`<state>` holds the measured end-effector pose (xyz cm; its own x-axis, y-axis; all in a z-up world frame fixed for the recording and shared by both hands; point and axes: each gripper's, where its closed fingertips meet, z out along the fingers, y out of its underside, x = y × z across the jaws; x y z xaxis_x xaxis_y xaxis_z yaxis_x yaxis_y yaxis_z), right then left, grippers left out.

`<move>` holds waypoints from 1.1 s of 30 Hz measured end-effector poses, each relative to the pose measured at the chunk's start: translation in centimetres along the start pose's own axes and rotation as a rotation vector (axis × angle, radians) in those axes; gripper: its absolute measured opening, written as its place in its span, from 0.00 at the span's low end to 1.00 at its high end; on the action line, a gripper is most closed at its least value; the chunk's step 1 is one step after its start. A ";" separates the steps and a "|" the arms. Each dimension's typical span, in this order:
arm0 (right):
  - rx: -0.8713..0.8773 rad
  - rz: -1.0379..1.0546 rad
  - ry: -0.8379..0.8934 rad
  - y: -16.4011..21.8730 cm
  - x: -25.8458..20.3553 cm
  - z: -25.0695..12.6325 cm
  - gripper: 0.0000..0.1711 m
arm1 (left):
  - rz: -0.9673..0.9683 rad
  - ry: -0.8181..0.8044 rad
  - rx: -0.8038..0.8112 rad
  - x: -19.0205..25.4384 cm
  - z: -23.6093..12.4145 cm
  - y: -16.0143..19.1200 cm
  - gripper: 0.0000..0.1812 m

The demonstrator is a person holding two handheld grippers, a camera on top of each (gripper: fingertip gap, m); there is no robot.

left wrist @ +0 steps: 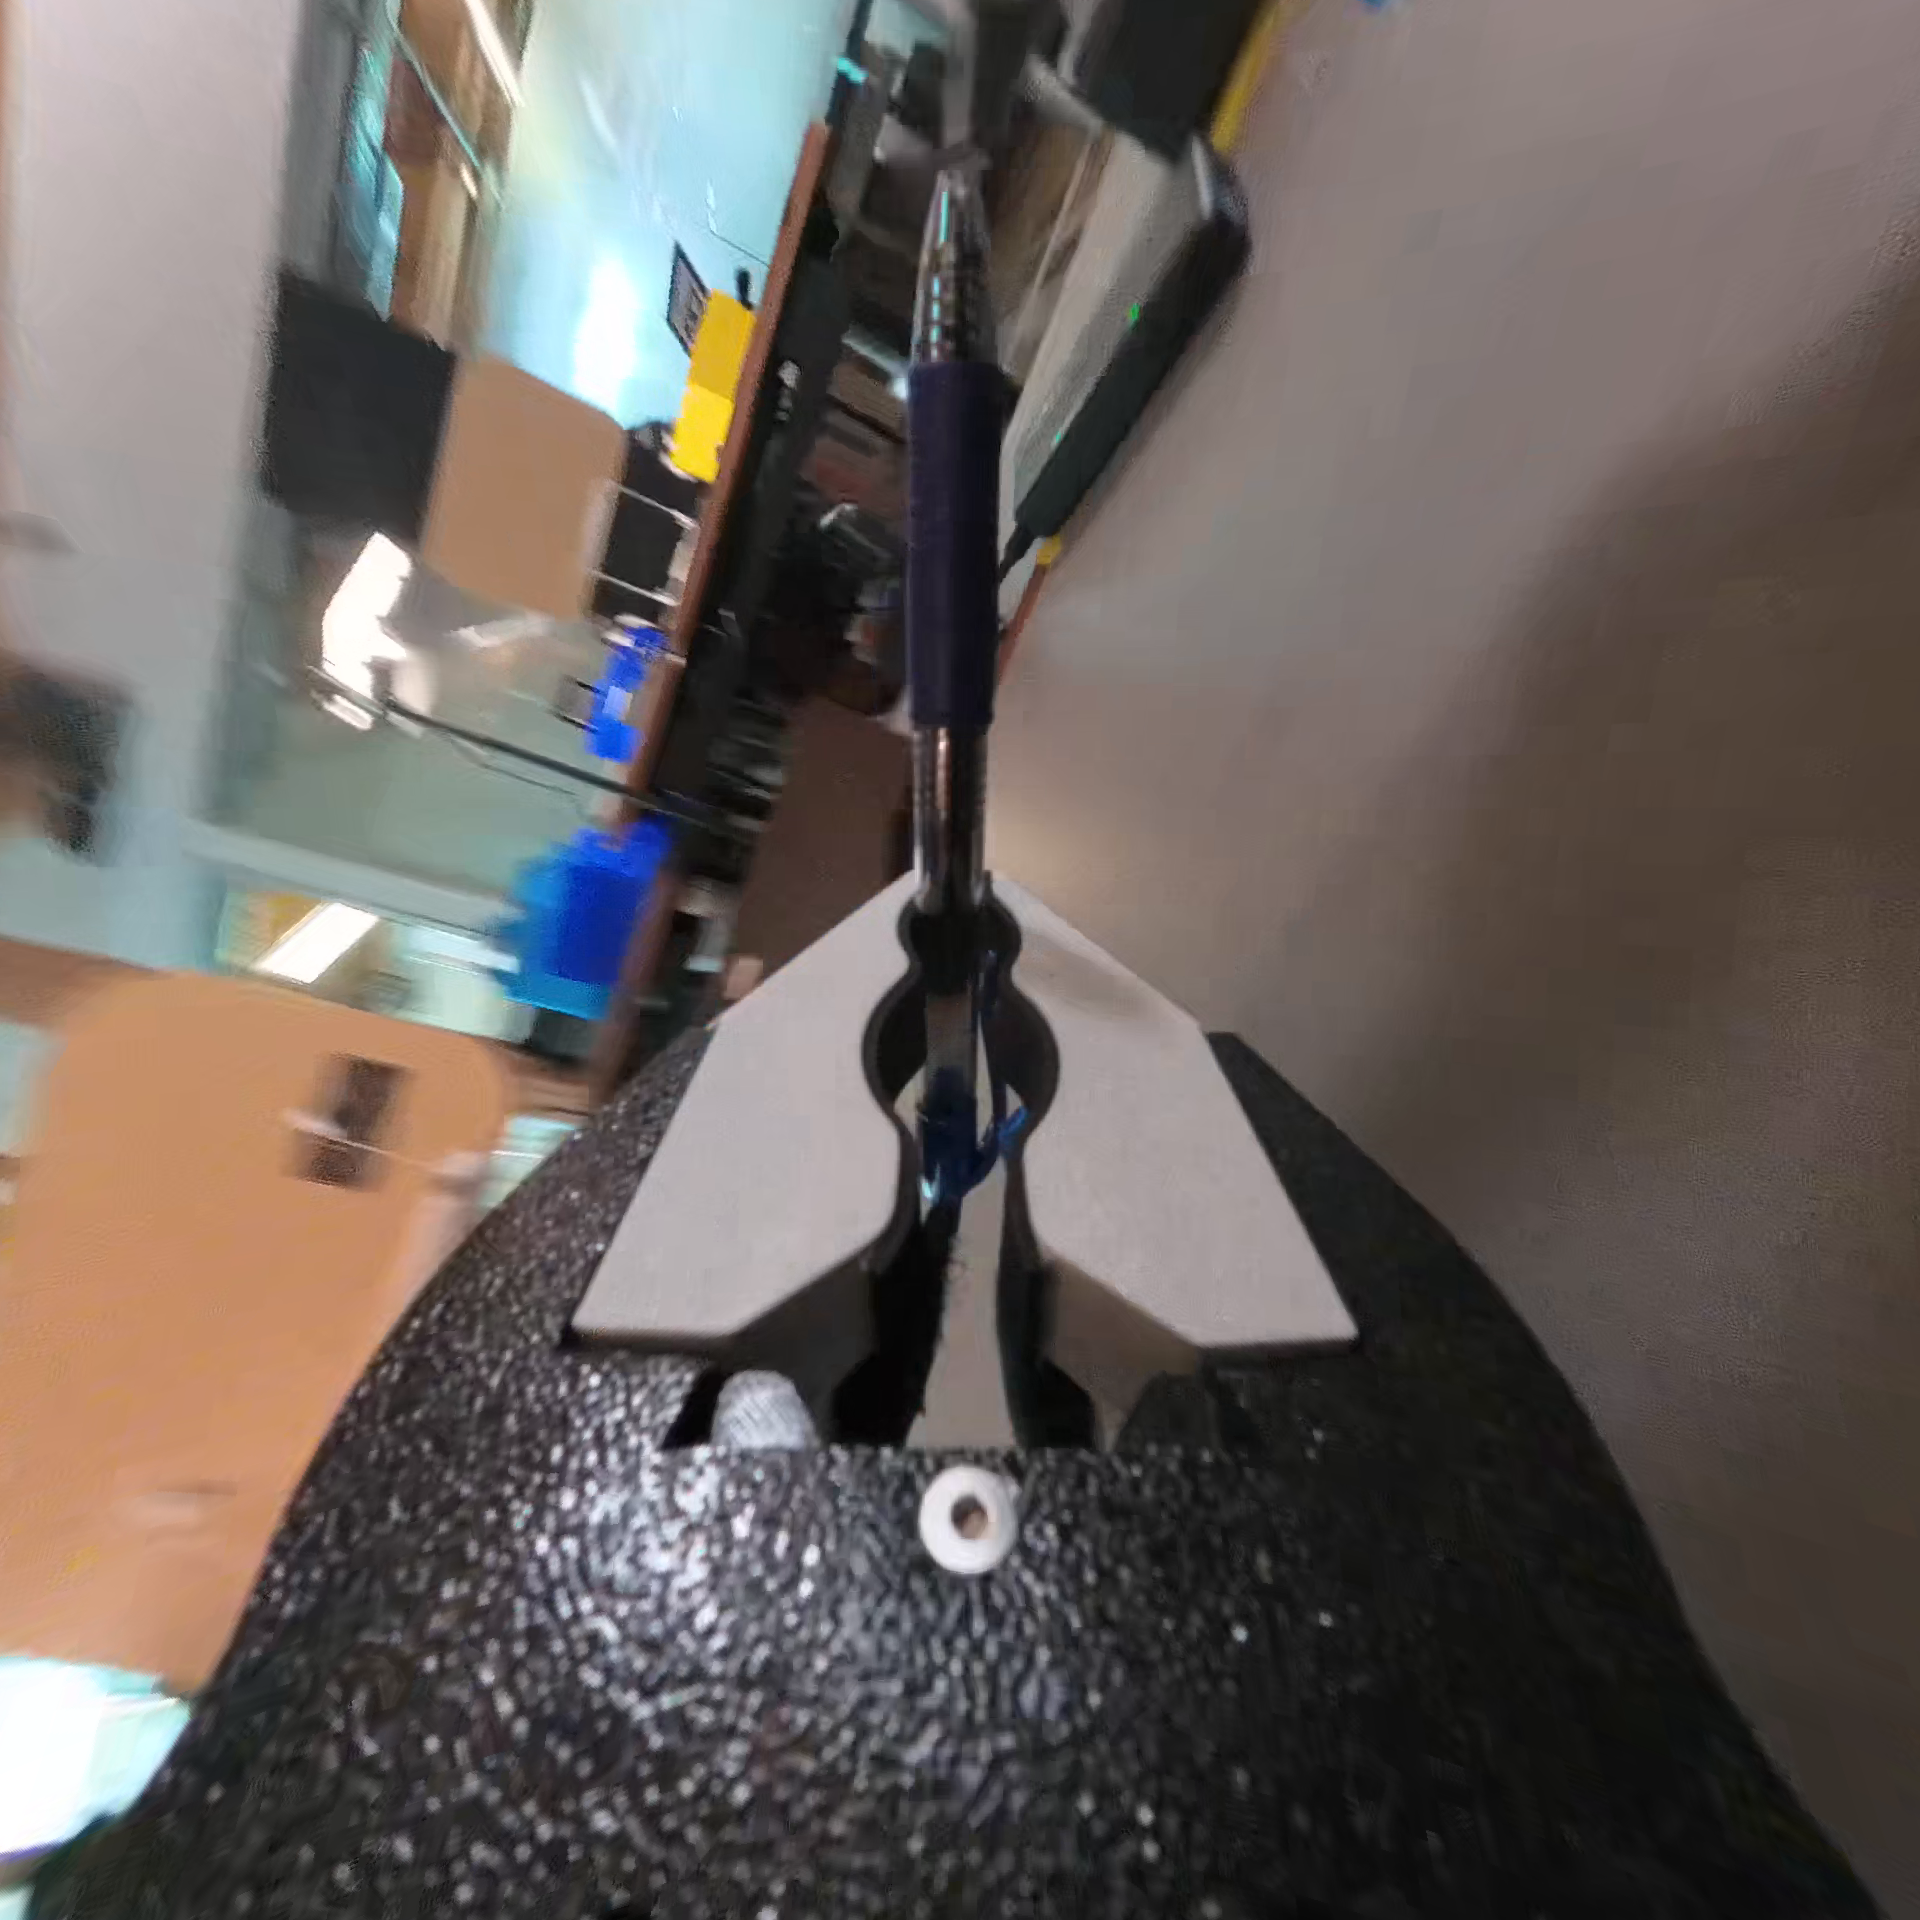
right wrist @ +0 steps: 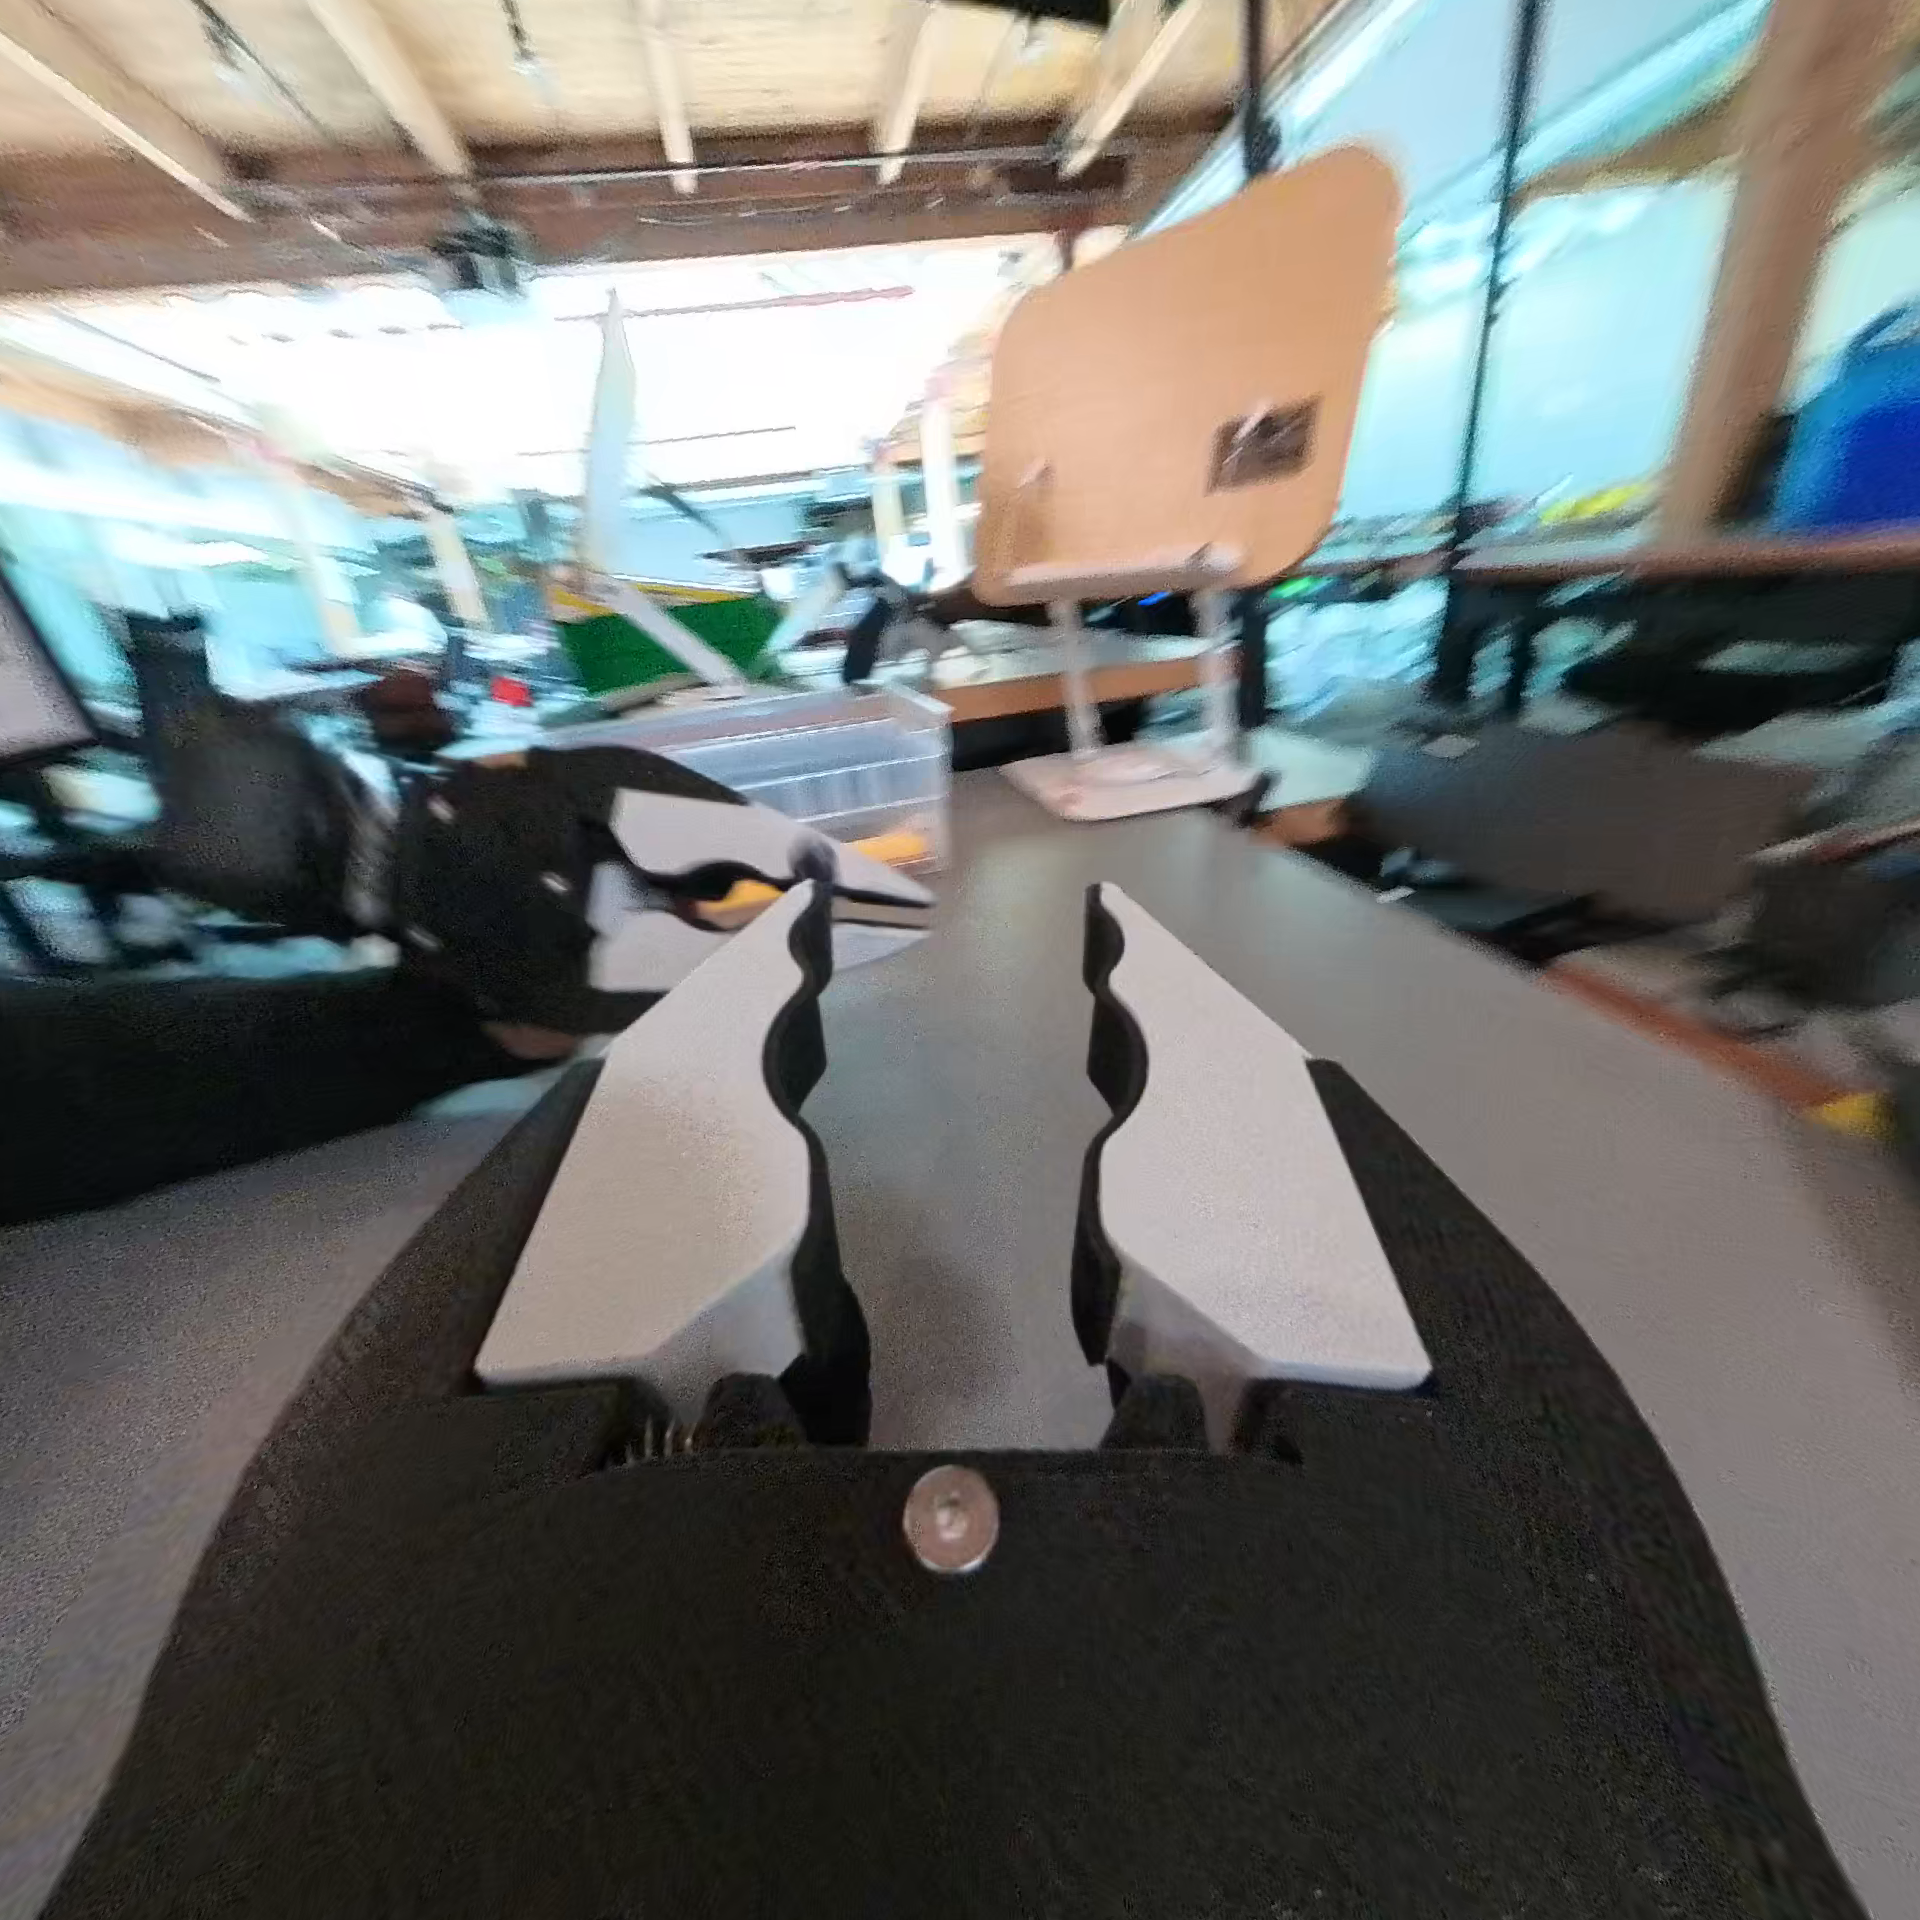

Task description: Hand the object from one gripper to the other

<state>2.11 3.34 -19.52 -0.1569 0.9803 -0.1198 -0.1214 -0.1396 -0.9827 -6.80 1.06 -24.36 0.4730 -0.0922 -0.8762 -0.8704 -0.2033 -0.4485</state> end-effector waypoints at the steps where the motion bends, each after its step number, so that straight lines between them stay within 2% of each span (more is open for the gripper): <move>1: 0.013 -0.092 0.061 -0.3 0.4 -0.1 0.28 | -0.166 0.058 0.033 0.0 -0.1 -0.3 0.02; 4: 0.003 -0.348 0.185 -0.4 0.4 0.2 0.28 | -0.641 0.261 0.174 -0.1 -0.6 -2.0 0.02; 8: -0.091 -0.771 0.295 0.7 -0.7 1.7 0.30 | -1.144 0.619 0.345 -0.3 -2.1 -4.6 0.02; 10: -0.142 -1.014 0.353 1.1 -1.0 2.1 0.31 | -1.327 0.851 0.344 0.4 -3.1 -5.4 0.02; 12: -0.163 -1.211 0.353 1.6 -2.1 2.7 0.32 | -1.473 1.113 0.278 1.9 -4.5 -6.0 0.02; 15: -0.178 -1.357 0.312 2.4 -3.6 3.9 0.33 | -1.581 1.369 0.193 3.7 -6.3 -6.8 0.02; 18: -0.228 -1.462 0.284 3.6 -4.2 4.6 0.31 | -1.566 1.579 0.077 6.3 -8.2 -7.0 0.02; 21: -0.260 -1.528 0.278 4.2 -4.2 4.5 0.14 | -1.572 1.682 0.111 6.9 -9.1 -7.7 0.02; 23: -0.309 -1.505 0.307 4.4 -3.1 4.3 0.10 | -1.614 1.665 0.212 5.8 -8.7 -8.3 0.06; 26: -0.354 -1.365 0.386 4.0 -1.0 3.5 0.05 | -1.655 1.434 0.428 2.4 -6.7 -8.1 0.39; 29: -0.378 -1.185 0.475 3.3 1.2 2.5 0.05 | -1.542 1.045 0.569 -0.8 -4.8 -6.3 0.66; 30: -0.389 -1.141 0.482 3.4 1.6 2.2 0.06 | -1.421 0.900 0.582 -1.2 -4.5 -5.8 0.70; 31: -0.395 -1.110 0.486 3.4 1.9 2.1 0.06 | -1.261 0.748 0.563 -1.3 -4.2 -5.2 0.70; 33: -0.408 -1.099 0.491 3.6 2.1 2.0 0.06 | -0.929 0.488 0.463 -1.2 -3.5 -4.3 0.63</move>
<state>-0.61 4.66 -23.03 0.2229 0.5128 0.8291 0.3668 0.7439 -0.5587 -3.18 -1.38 -20.73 0.8738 -0.4829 -0.0564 -0.0764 -0.0218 -0.9968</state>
